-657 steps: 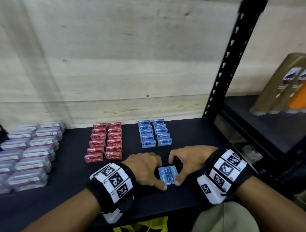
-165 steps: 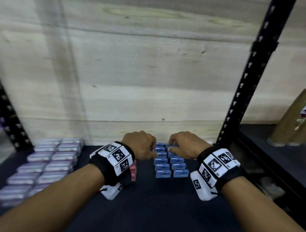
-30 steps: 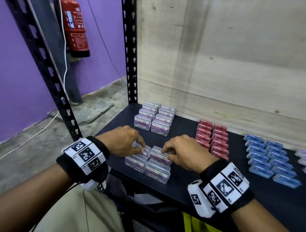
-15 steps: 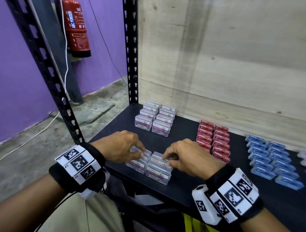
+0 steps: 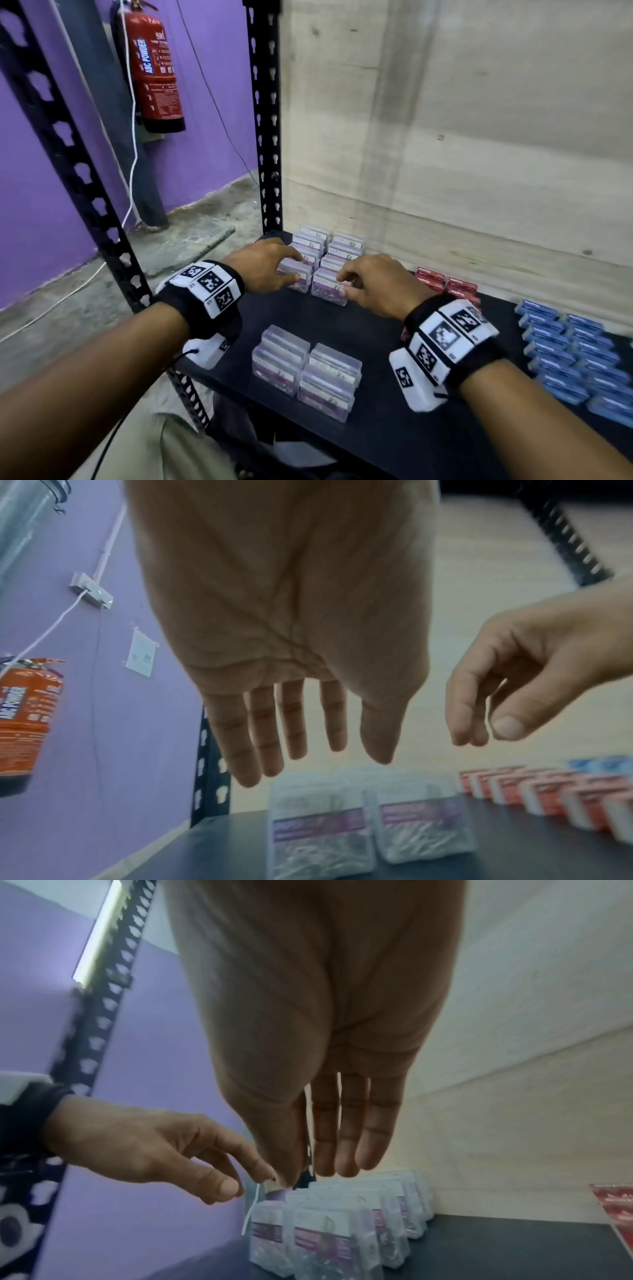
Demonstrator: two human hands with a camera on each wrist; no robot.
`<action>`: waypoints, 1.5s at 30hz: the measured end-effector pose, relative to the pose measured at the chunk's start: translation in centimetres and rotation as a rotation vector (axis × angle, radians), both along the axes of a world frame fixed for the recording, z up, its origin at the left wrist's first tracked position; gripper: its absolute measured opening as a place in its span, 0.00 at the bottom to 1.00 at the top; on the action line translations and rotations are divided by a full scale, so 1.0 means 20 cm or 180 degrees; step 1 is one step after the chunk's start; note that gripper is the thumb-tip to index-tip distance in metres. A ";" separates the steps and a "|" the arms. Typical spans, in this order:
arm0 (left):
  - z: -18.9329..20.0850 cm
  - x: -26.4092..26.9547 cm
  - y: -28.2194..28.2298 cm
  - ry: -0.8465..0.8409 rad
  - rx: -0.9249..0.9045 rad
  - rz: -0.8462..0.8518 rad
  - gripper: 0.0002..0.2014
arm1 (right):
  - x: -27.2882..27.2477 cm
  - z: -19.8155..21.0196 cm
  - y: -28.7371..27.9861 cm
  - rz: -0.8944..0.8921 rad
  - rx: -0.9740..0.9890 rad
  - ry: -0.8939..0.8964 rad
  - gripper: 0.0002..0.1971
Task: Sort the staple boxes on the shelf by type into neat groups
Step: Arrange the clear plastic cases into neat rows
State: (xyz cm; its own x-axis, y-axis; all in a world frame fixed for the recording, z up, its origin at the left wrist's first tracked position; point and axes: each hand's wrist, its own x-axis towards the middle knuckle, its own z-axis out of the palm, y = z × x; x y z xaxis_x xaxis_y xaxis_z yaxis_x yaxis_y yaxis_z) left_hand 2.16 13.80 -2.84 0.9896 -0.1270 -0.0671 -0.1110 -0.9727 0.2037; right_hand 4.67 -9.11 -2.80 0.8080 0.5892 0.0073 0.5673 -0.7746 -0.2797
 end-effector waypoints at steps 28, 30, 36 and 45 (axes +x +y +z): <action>-0.03 -0.16 -0.08 0.0402 0.0162 -0.0478 0.18 | -0.19 -0.06 -0.06 -0.0027 -0.0057 0.0369 0.12; -0.03 -0.19 -0.09 0.0429 0.0132 -0.0514 0.18 | -0.22 -0.06 -0.07 -0.0007 -0.0078 0.0371 0.12; -0.02 -0.27 -0.09 0.0451 0.0039 -0.0658 0.17 | -0.30 -0.07 -0.10 0.0107 -0.0034 0.0327 0.11; -0.04 -0.34 -0.09 0.0420 0.0055 -0.0783 0.19 | -0.35 -0.08 -0.13 0.0200 -0.0010 0.0336 0.09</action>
